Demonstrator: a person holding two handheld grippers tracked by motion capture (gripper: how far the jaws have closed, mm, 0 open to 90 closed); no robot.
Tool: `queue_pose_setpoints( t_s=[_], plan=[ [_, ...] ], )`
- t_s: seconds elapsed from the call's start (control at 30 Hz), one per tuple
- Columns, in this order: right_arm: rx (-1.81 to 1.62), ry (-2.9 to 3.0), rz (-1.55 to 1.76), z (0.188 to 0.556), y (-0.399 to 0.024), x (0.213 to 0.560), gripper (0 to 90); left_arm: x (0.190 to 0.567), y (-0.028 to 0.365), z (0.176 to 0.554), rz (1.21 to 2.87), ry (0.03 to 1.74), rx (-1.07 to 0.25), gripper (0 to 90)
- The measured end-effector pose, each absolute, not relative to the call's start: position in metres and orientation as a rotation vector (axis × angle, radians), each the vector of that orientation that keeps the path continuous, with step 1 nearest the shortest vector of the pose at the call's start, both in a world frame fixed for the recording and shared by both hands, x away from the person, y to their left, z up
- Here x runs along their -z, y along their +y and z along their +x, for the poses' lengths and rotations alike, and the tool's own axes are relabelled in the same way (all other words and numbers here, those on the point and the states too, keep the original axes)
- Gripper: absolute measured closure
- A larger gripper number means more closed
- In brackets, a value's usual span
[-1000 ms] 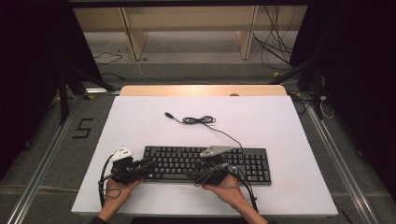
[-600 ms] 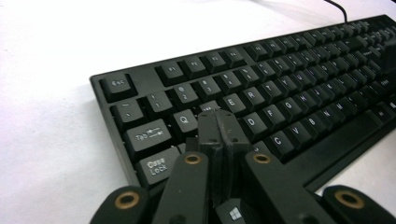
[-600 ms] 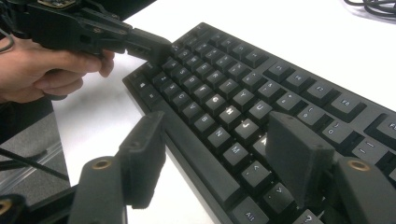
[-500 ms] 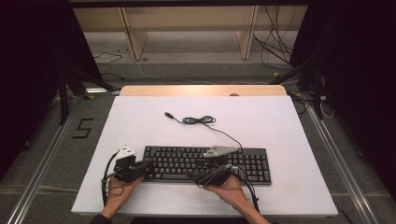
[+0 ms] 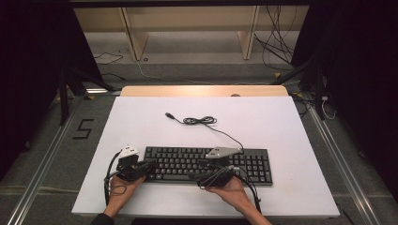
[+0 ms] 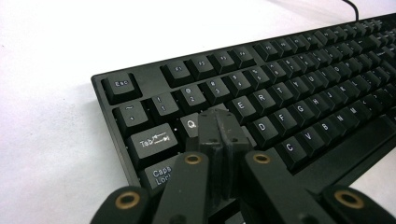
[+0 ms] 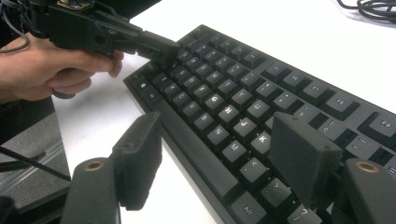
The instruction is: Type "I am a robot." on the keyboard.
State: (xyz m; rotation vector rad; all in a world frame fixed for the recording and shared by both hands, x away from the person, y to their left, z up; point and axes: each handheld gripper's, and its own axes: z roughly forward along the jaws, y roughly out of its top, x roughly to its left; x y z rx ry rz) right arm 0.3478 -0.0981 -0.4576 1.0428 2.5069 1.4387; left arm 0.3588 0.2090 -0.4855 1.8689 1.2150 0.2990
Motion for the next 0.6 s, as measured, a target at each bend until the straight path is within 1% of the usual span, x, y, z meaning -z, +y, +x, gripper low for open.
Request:
queue_pose_setpoints(
  t_s=[0.6],
  plan=[
    [-1.444,2.494,1.042,0.3476,-0.0984,0.457,34.1,0.4871,0.208,0.3608,1.899,1.211,-0.277,88.9]
  ],
)
